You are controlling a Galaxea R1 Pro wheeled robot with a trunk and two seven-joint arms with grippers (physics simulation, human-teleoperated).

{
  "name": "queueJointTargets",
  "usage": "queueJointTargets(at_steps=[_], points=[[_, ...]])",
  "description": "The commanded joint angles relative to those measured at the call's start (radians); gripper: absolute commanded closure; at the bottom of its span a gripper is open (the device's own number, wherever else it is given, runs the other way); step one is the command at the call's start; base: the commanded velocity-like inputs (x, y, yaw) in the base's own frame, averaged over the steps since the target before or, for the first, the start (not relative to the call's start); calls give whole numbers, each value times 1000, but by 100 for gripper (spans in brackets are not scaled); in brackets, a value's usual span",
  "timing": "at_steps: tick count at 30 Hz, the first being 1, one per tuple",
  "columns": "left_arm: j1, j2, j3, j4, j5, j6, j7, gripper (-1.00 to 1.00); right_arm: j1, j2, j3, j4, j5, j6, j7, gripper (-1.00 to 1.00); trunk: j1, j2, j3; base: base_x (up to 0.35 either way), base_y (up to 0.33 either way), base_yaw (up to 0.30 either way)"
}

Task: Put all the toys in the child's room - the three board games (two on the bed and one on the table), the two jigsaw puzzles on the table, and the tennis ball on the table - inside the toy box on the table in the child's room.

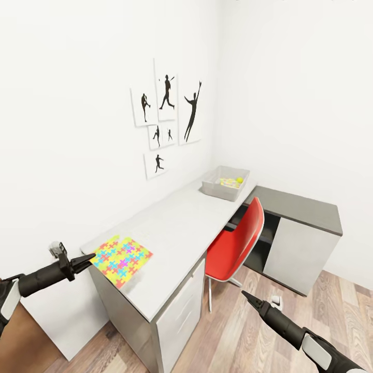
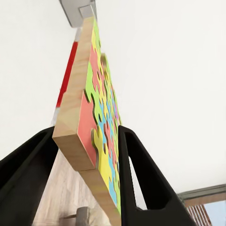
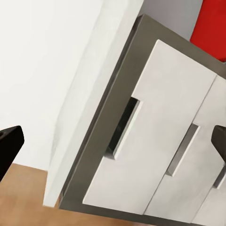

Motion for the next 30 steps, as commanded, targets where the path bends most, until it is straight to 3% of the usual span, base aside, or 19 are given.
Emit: queueJointTargets(at_steps=[1, 8, 16, 30], points=[[1, 0, -8, -8, 1, 13, -3, 100, -1, -1, 5, 0, -11, 10, 2, -100, -4, 7, 2, 0, 0, 0], [3, -1, -26, -38, 0, 17, -19, 100, -1, 0, 5, 0, -10, 10, 2, -100, -31, 56, 24, 0, 0, 0], [7, -1, -98, -62, 0, 17, -73, 100, -1, 1, 5, 0, -9, 10, 1, -100, -61, 112, 49, 0, 0, 0], [9, -1, -108, -59, 1, 16, -102, 100, -1, 1, 3, 0, -14, 10, 1, -100, -115, 210, 93, 0, 0, 0]])
